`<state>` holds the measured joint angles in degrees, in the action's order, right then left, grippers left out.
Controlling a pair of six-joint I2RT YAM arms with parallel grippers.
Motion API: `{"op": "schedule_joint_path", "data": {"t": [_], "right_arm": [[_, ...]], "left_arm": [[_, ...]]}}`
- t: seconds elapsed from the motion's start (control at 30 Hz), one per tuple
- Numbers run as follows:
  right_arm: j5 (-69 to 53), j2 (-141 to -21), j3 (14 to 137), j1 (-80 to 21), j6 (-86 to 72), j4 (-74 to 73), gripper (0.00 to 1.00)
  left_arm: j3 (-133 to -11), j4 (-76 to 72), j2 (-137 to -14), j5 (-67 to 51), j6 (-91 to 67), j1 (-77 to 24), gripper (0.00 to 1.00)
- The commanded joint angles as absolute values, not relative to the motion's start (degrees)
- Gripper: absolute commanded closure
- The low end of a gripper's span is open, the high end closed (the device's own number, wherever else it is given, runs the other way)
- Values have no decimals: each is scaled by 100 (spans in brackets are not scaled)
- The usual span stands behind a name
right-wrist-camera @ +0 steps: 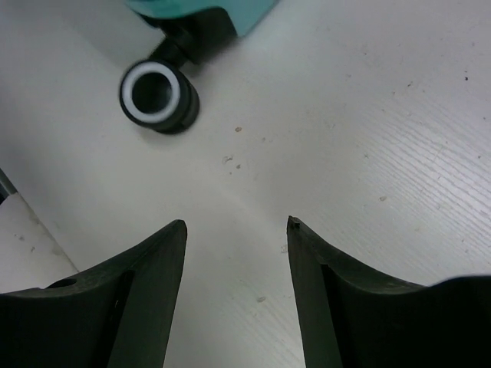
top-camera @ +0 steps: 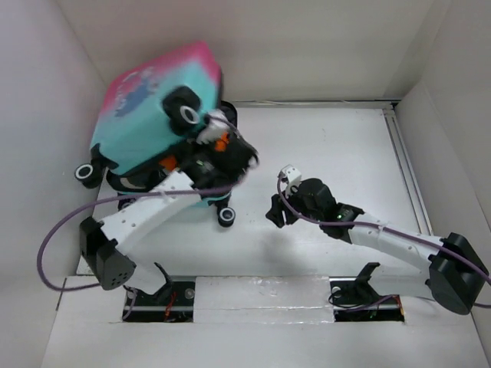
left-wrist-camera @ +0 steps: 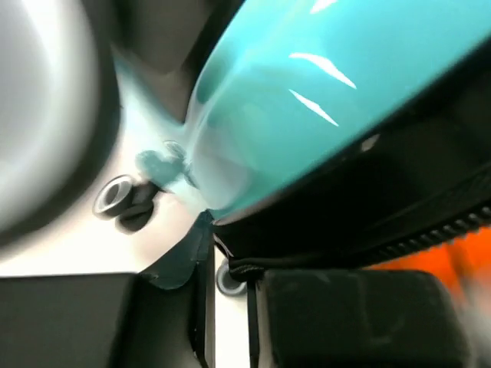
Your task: Pack the luggage
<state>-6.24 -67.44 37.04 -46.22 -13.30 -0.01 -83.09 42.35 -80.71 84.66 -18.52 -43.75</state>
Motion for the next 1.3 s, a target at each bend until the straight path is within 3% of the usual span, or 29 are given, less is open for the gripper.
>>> {"op": "schedule_joint_path", "data": {"t": [0.0, 0.03, 0.07, 0.1, 0.13, 0.23, 0.27, 0.3, 0.43, 0.57, 0.6, 0.63, 0.67, 0.73, 0.77, 0.8, 0.9, 0.97, 1.1, 1.13, 1.27], "right_arm": [[-299, -6645, 3964, -4658, -1327, 44, 39], [-186, -6514, 3964, -4658, -1388, -8, 39], [59, -6417, 3964, -4658, -1441, -104, 39], [227, -6329, 3964, -4658, -1441, -158, 39], [333, -6128, 3964, -4658, -1494, -158, 39], [790, -5846, 3903, -4658, -1625, -413, 37], [878, -5662, 3902, -4658, -1696, -413, 35], [1001, -5582, 3833, -4658, -1696, -483, 32], [1159, -5151, 3832, -4605, -1819, -895, 27], [1248, -4720, 4094, -4553, -1819, -1265, 45], [1248, -4659, 4200, -4553, -1750, -1327, 58], [1187, -4658, 4297, -4553, -1749, -1379, 62], [1117, -4658, 4489, -4553, -1697, -1380, 72], [1116, -4798, 4666, -4553, -1644, -1380, 81], [1290, -4886, 4771, -4501, -1644, -1432, 84], [1292, -4982, 4964, -4404, -1591, -1433, 85], [1065, -5579, 5420, -3904, -1591, -1205, 90], [827, -6115, 5703, -3570, -1591, -1151, 92], [352, -6819, 6389, -2796, -1539, -916, 95], [299, -6968, 6572, -2604, -1538, -836, 95], [-26, -8014, 7091, -2224, -1538, -835, 96]], "left_arm": [[-8183, 4916, -8032, 8289, -3562, -5946, 100], [-8339, 5566, -8390, 8288, -4282, -6646, 100], [-8437, 6451, -8524, 7957, -5211, -6845, 94], [-8437, 6460, -8630, 7693, -5168, -7003, 84], [-8438, 6460, -8683, 7473, -5220, -7135, 62], [-8219, 6460, -8684, 7023, -5615, -7680, 44], [-8148, 6460, -8684, 6953, -5721, -7838, 16], [-8069, 6460, -8588, 6787, -5852, -7840, 0], [-7761, 6460, -8122, 6845, -6442, -8138, 0], [-8286, 6460, -7832, 7679, -6766, -8139, 0], [-8654, 6460, -7770, 7856, -6907, -8139, 0], [-8814, 5860, -7622, 7988, -6543, -7791, 0], [-8807, 5123, -7507, 7989, -5826, -7561, 10], [-8396, 3139, -6982, 7859, -3929, -6747, 30], [-8176, 1545, -6787, 7170, -2850, -6350, 36], [-8000, 1103, -6594, 6624, -2700, -5885, 39], [-7752, 843, -6258, 5583, -3231, -4022, 55], [-7752, 974, -6362, 4856, -3357, -2419, 58], [-7289, 1014, -6749, 1556, -4270, 246, 69], [-6982, 802, -6828, 1234, -4419, 559, 75], [-5636, -210, -7153, 844, -4737, 826, 76]]}}
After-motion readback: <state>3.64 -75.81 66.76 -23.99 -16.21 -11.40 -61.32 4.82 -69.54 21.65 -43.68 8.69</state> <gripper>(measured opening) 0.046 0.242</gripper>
